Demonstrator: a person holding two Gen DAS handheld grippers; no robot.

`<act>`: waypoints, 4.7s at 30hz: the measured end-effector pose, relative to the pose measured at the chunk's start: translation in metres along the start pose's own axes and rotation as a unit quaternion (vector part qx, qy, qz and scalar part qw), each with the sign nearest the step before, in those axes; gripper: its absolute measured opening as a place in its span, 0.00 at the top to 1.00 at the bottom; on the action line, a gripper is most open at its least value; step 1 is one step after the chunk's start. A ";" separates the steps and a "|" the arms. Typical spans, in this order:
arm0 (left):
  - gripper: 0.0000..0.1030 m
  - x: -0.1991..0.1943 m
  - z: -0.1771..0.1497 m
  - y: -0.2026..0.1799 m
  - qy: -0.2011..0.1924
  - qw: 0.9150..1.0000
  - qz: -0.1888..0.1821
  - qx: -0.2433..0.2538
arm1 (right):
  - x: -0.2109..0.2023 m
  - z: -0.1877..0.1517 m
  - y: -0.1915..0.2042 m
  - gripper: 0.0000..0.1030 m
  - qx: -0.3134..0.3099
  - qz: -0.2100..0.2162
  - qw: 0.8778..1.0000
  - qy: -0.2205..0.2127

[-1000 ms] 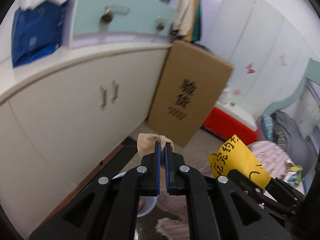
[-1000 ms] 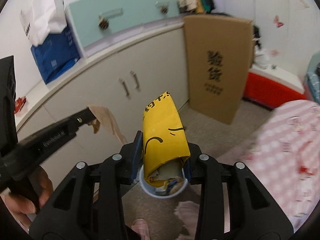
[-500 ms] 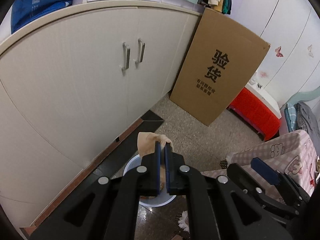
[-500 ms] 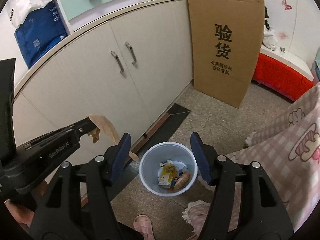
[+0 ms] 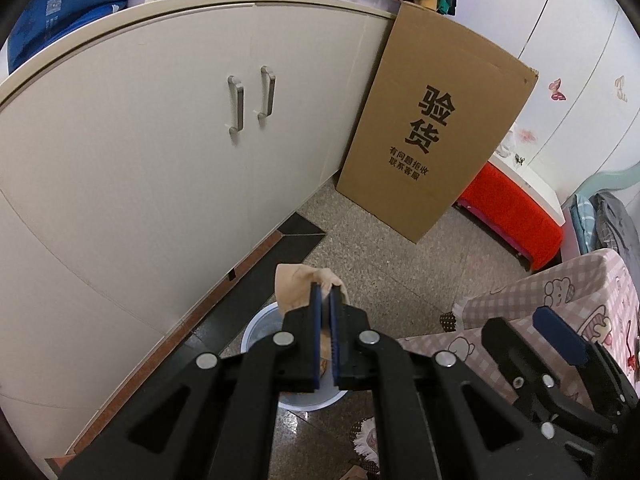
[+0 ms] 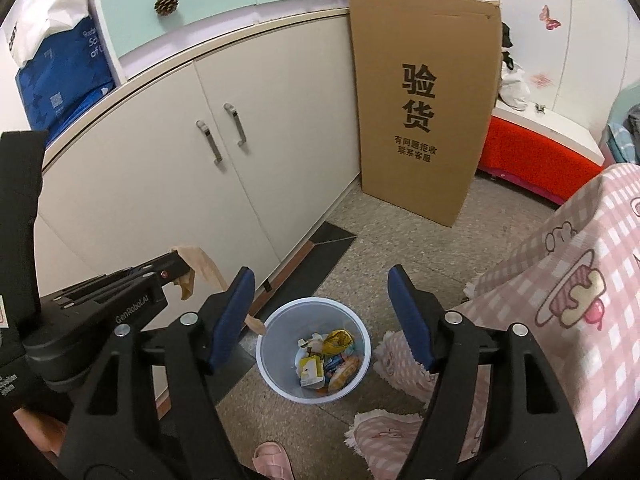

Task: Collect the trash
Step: 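Carry both items over the wastebasket and open both tools to drop them, then move both open tools back over the table toward the toothpaste box, then grasp the blue toothpaste tube with the right tool while the left tool grasps a striped wrapper, then carry the tube and wrapper over the wastebasket and open both tools to drop them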

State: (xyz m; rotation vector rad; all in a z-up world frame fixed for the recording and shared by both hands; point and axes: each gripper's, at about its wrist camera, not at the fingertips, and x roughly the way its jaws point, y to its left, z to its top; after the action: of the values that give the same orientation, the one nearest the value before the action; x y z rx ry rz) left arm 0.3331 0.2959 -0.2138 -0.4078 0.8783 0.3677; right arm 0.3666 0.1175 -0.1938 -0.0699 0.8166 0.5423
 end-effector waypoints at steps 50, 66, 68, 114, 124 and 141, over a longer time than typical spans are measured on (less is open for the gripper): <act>0.36 -0.140 -0.050 -0.194 -0.053 0.988 -0.080 0.125 | -0.234 -0.036 -0.164 0.28 0.121 -0.086 0.978 -0.145; 0.34 -0.123 -0.105 -0.368 -0.024 0.960 -0.138 0.241 | -0.259 -0.085 -0.356 0.33 0.258 -0.138 0.950 -0.105; 0.34 -0.119 -0.105 -0.382 -0.019 0.959 -0.145 0.244 | -0.249 -0.082 -0.370 0.37 0.272 -0.130 0.949 -0.092; 0.84 -0.083 -0.172 -0.507 0.040 0.900 -0.204 0.384 | -0.274 -0.128 -0.408 0.80 0.284 -0.071 0.951 -0.101; 0.85 -0.131 -0.145 -0.456 0.016 0.915 -0.245 0.321 | -0.295 -0.096 -0.353 0.80 0.237 -0.067 0.962 -0.116; 0.85 -0.164 -0.043 -0.204 -0.043 0.973 -0.179 0.137 | -0.233 -0.007 -0.137 0.80 0.096 0.046 0.990 -0.089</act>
State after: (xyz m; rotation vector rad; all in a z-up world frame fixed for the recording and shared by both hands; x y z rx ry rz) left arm 0.3039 0.0762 -0.0681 -0.2834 0.7399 -0.0681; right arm 0.2984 -0.1032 -0.0539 0.1923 0.6954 0.5459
